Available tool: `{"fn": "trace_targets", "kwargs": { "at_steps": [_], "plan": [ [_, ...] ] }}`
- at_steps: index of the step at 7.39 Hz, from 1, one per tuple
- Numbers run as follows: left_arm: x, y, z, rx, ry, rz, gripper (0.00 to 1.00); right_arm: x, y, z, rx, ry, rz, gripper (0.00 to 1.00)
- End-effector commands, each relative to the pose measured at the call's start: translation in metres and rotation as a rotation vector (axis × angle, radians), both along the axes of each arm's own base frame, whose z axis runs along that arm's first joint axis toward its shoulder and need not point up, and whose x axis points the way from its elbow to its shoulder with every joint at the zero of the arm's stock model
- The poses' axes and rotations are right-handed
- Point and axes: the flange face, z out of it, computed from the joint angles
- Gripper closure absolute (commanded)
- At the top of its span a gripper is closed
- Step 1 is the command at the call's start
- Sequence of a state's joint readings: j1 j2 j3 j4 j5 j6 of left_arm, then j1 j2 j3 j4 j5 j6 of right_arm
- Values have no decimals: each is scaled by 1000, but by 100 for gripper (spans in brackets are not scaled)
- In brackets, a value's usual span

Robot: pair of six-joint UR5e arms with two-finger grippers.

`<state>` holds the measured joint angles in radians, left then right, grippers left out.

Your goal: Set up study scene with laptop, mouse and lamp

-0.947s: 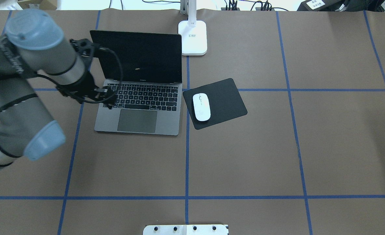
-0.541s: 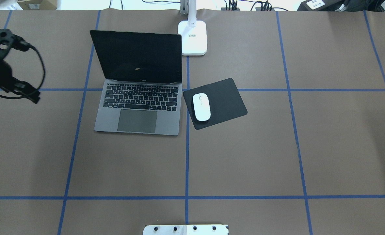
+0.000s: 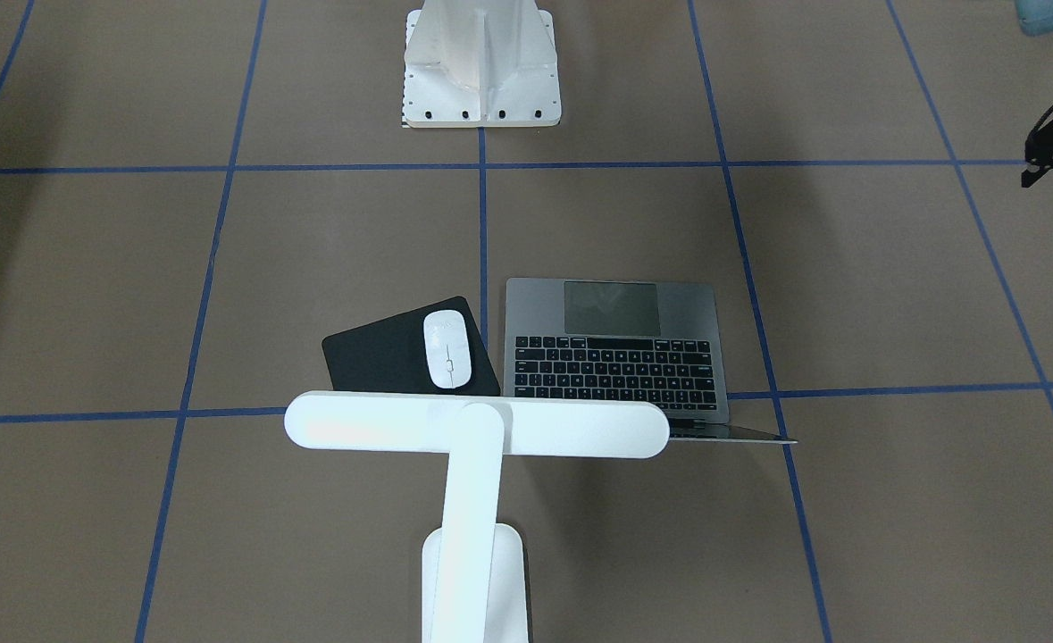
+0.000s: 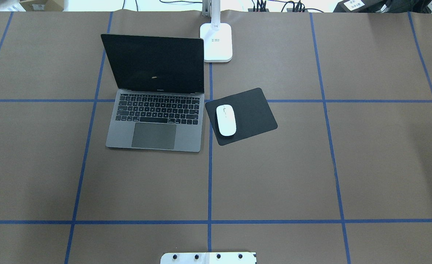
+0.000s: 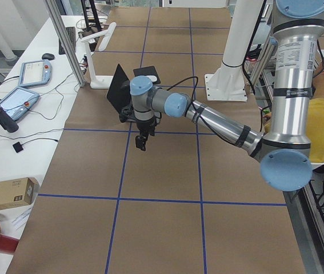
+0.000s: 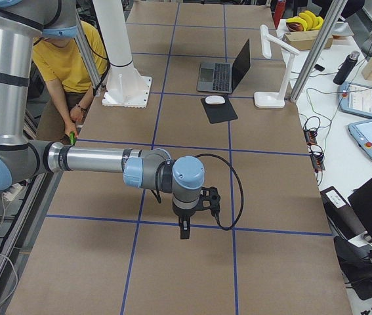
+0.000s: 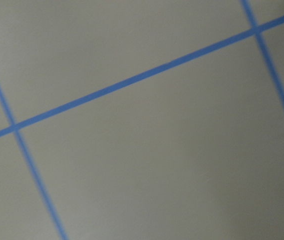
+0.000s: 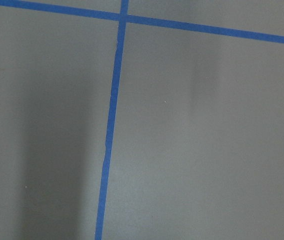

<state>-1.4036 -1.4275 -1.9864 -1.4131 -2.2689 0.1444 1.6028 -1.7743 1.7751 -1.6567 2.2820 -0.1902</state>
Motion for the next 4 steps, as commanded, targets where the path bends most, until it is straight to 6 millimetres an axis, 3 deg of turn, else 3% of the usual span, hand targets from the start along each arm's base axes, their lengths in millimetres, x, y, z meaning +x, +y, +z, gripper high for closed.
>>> {"fn": "trace_targets", "kwargs": {
  "at_steps": [1, 3, 4],
  "plan": [
    [-67, 56, 72, -79, 47, -56, 0, 0, -1, -1, 2, -1, 0, 0],
    [-88, 86, 92, -85, 64, -86, 0, 0, -1, -2, 4, -2, 0, 0],
    [-91, 86, 120, -141, 55, -98, 0, 0, -1, -3, 4, -2, 2, 0]
  ]
}}
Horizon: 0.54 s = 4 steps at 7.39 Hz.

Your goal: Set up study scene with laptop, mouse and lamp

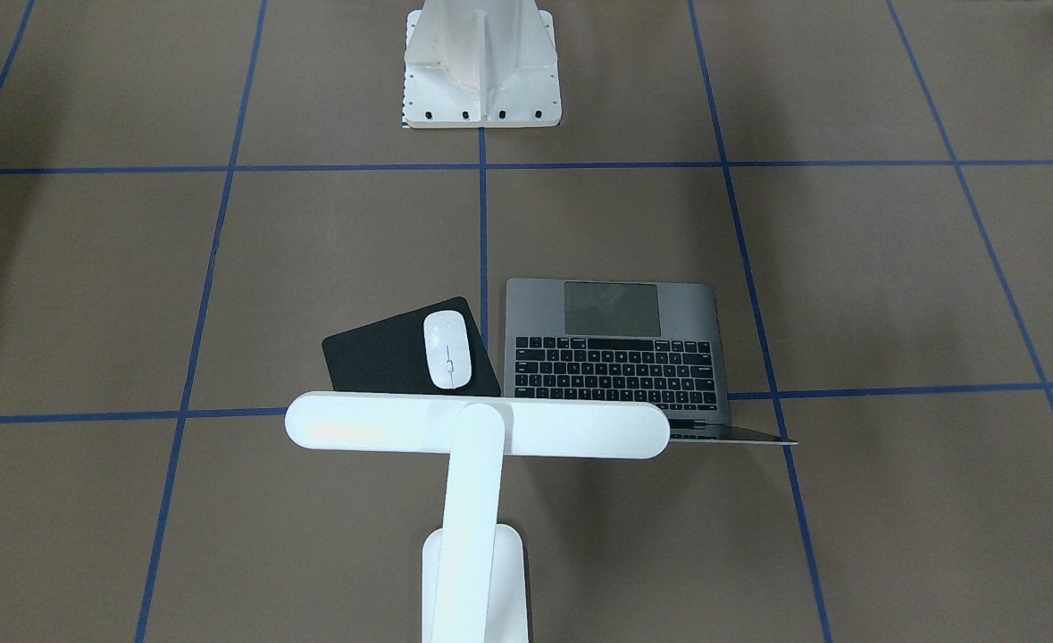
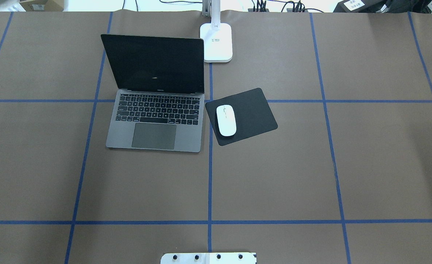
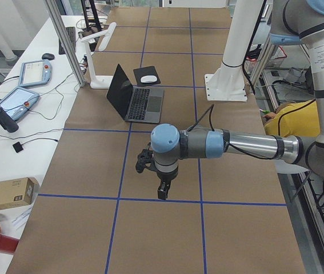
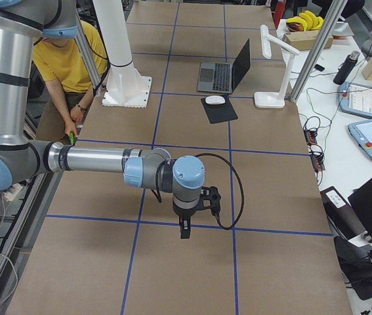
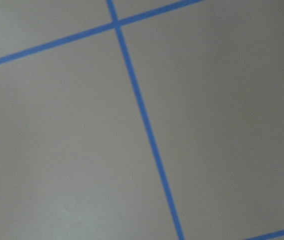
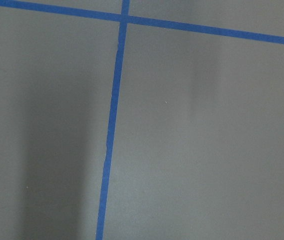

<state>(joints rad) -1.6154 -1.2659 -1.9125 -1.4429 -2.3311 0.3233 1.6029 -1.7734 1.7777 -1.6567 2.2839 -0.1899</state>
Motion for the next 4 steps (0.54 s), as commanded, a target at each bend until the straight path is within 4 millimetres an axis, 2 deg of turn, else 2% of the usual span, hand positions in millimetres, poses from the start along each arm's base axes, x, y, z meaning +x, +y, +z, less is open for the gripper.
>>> {"fn": "trace_targets", "kwargs": {
  "at_steps": [1, 2, 4],
  "plan": [
    [-11, 1, 24, -45, 9, -35, 0, 0, 0, -2, 5, 0, 0, 0],
    [-13, -8, 6, -3, 7, -34, 0, -1, -1, -3, 8, 0, -2, 0],
    [-13, -11, -1, 11, 1, -37, 0, 0, -3, -4, 58, 4, -4, 0]
  ]
}}
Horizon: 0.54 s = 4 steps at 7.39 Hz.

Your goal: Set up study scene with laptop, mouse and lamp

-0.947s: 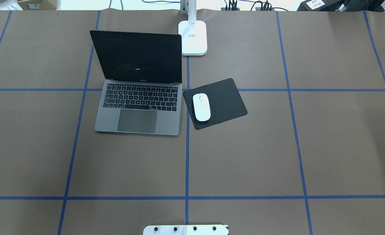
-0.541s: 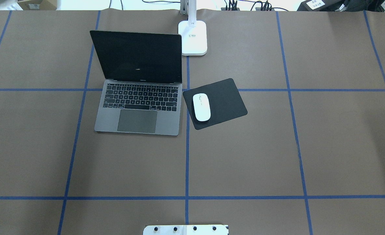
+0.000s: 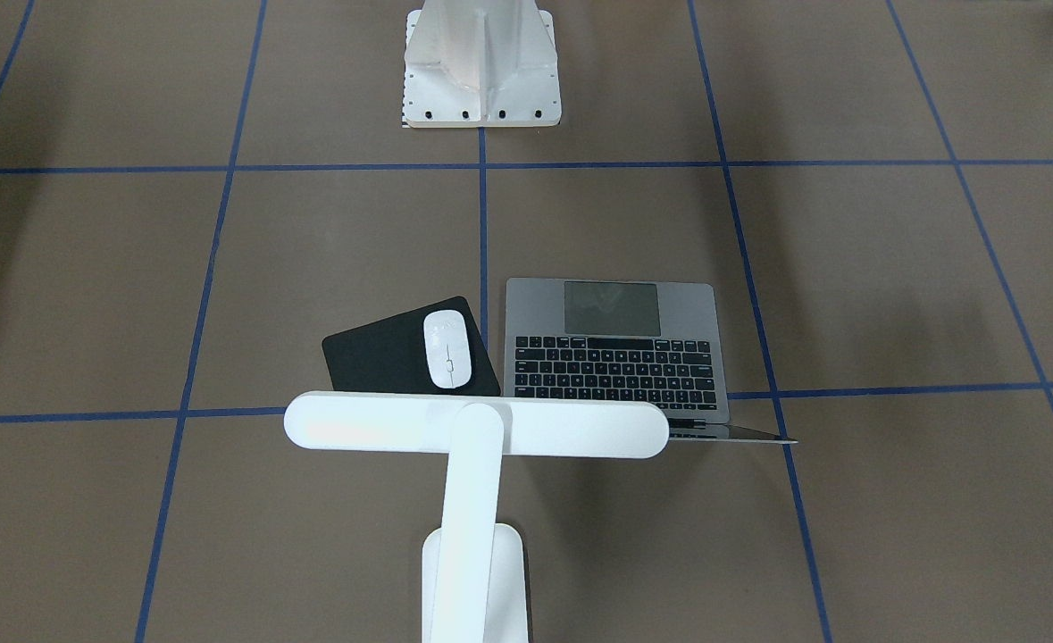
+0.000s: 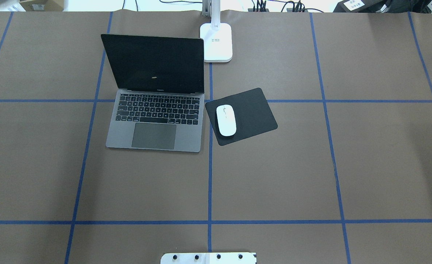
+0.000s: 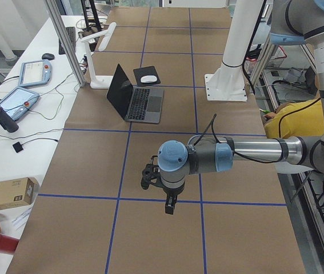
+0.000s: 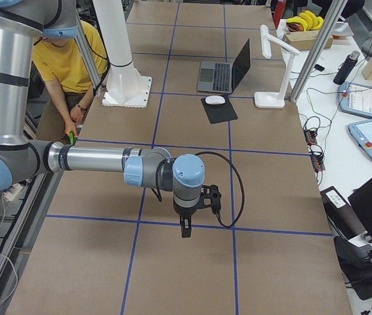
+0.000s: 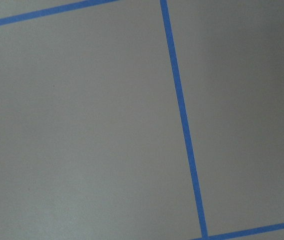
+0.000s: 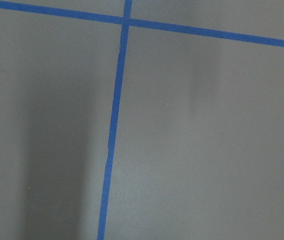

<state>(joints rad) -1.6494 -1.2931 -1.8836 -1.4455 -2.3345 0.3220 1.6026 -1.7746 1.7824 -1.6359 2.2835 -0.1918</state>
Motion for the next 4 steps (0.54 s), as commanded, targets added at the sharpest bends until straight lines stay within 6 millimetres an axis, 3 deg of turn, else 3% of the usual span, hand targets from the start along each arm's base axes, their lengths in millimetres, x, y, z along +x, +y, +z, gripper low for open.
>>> {"fn": "trace_targets", "kwargs": {
  "at_steps": [1, 4],
  "plan": [
    [0, -5, -9, 24, 1, 1, 0, 0, 1, 2, 38, 5, -2, 0],
    [0, -6, -17, 43, -1, 4, 0, 1, 0, 2, 44, 7, -4, 0]
  ]
}}
